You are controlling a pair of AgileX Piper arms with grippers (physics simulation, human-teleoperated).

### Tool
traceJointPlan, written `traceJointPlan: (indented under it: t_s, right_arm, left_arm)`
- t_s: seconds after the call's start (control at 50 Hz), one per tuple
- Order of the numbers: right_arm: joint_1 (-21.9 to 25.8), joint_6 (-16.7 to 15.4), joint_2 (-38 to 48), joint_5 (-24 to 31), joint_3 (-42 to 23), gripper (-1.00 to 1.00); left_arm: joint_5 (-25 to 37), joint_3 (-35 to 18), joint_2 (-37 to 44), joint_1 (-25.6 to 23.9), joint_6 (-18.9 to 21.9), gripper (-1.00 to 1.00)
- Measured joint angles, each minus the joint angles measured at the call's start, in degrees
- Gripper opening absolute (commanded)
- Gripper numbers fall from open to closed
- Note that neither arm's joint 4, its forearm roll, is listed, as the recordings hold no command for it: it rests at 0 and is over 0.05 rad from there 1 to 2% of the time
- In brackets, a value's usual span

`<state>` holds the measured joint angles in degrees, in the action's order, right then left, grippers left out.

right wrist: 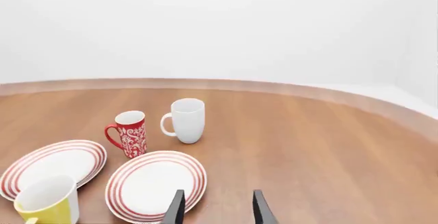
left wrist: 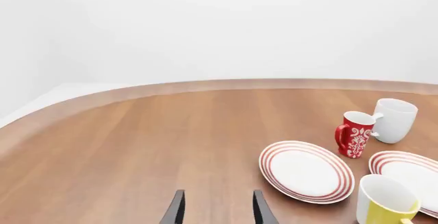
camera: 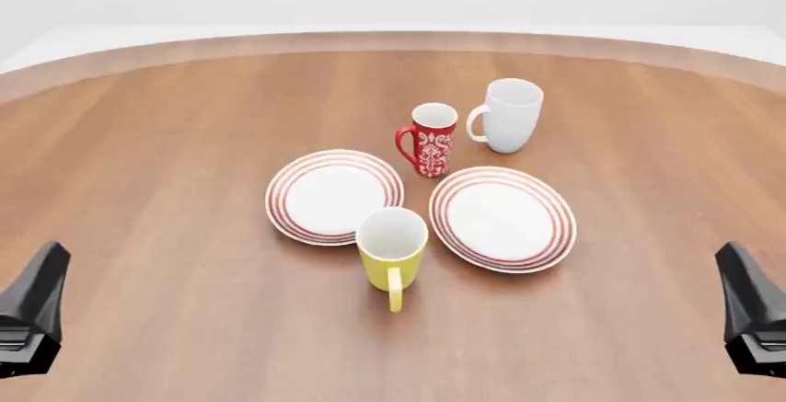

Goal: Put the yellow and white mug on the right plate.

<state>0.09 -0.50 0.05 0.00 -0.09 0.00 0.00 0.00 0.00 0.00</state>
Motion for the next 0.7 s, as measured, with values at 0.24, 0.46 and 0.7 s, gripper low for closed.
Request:
traceJointPlan:
  t_s: [0.24, 0.46, 0.7]
  right_arm:
    - [0.63, -0.79, -0.01, 0.01, -0.38, 1.00]
    - [2.40, -4.24, 0.23, 1.68, -2.66, 1.00]
    - [6.95, -3.39, 7.53, 4.77, -10.21, 1.00]
  left_arm:
    - [0.00, 0.00, 0.00, 0.00, 0.00, 1.00]
    - [0.00, 0.00, 0.00, 0.00, 0.00, 1.00]
    - [0.00, 0.00, 0.00, 0.00, 0.00, 1.00]
